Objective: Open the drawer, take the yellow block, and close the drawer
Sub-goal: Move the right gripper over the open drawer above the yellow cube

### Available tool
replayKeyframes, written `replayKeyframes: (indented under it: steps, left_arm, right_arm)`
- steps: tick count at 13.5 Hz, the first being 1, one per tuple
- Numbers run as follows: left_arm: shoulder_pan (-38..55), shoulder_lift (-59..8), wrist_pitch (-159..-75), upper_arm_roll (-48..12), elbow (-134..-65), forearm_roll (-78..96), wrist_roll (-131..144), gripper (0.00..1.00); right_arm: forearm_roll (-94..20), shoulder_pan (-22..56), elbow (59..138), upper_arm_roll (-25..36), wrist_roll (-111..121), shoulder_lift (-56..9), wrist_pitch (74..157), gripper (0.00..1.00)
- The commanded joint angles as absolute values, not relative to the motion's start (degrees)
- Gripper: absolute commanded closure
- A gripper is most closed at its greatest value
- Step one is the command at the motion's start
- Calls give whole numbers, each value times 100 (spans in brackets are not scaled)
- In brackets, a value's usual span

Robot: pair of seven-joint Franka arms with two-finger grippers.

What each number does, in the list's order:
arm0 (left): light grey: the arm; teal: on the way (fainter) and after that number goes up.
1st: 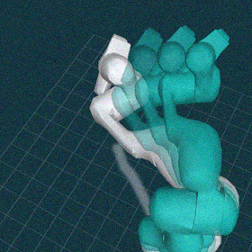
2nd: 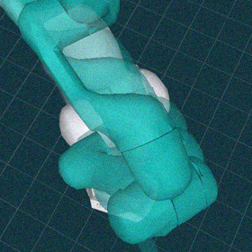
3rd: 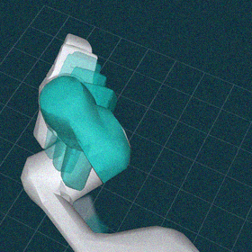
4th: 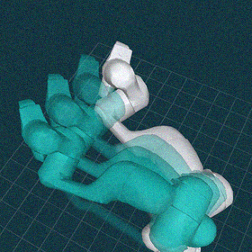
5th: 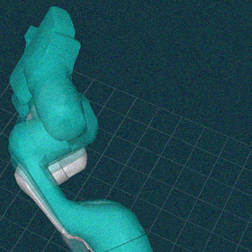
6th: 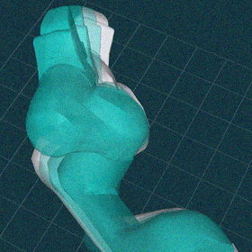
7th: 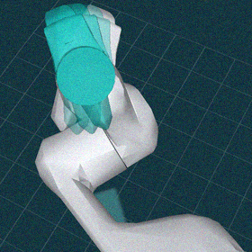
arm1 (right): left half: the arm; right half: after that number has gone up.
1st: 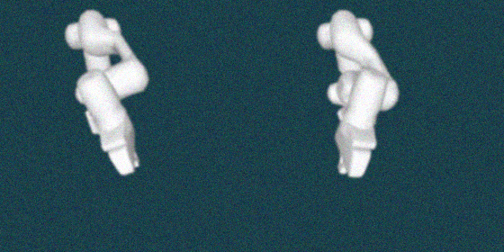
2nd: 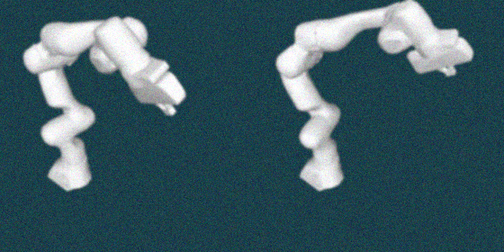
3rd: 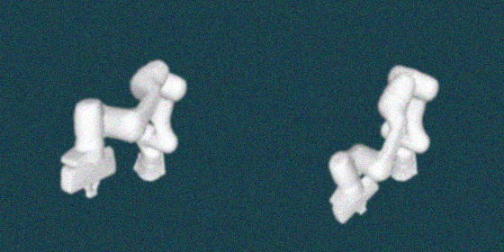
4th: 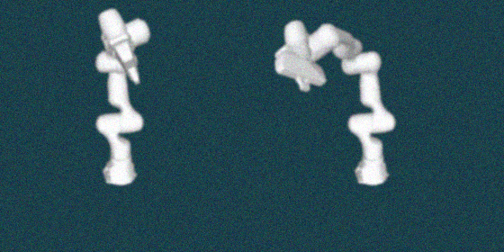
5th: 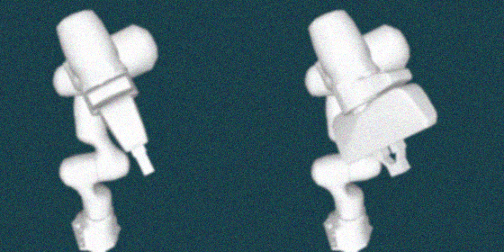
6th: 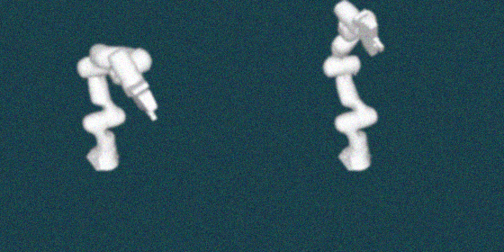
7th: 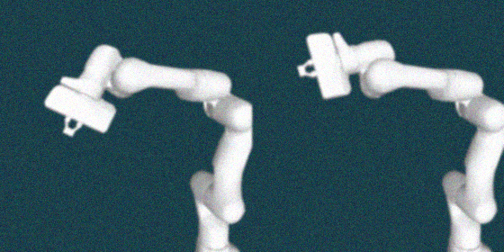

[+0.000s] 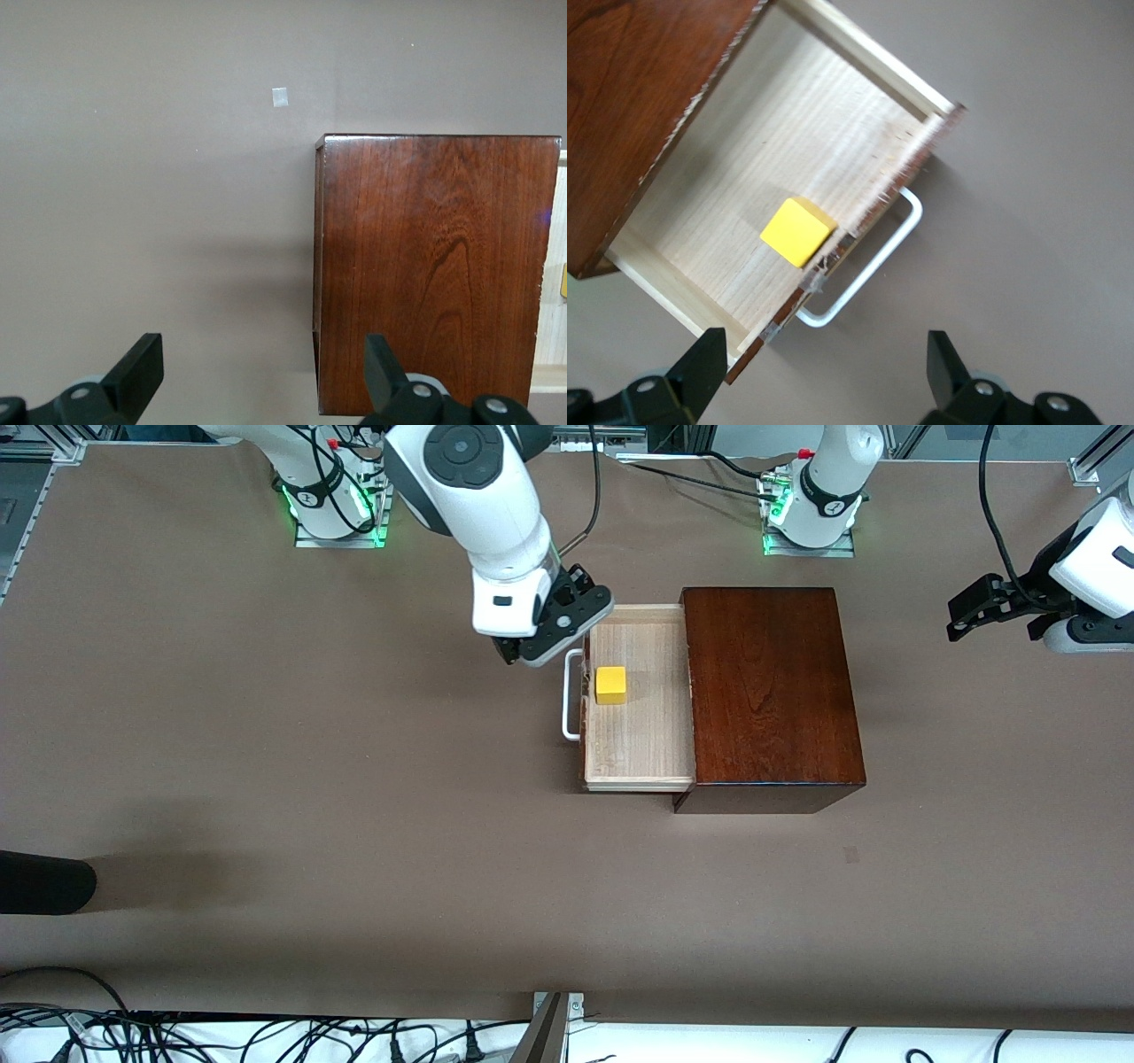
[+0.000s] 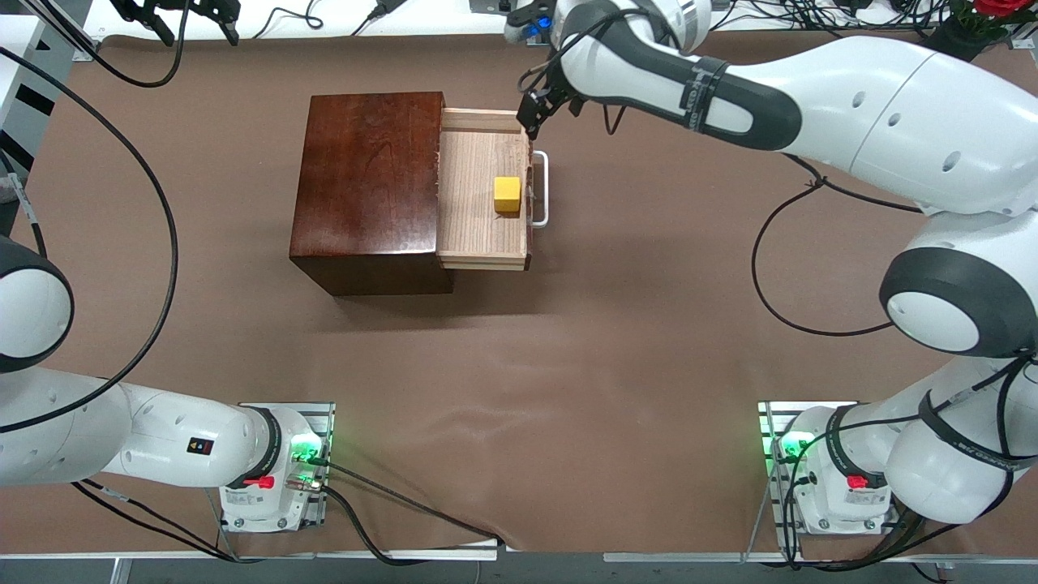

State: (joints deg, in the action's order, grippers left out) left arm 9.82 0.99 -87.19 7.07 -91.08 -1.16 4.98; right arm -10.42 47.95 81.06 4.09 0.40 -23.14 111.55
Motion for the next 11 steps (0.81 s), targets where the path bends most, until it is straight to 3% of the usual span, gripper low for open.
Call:
replayKeyframes:
  steps: [1,11]
  left_arm:
    - [888,-44,-8736,668,-8913,-141,475,0]
    - [879,-97,-8728,677,-8842,-149,475,0]
  right_arm:
    - [-1099,5070,7866,475,815,-2732,11381,0]
    - [-748,5511,7796,483,2152,-3401,12208,0]
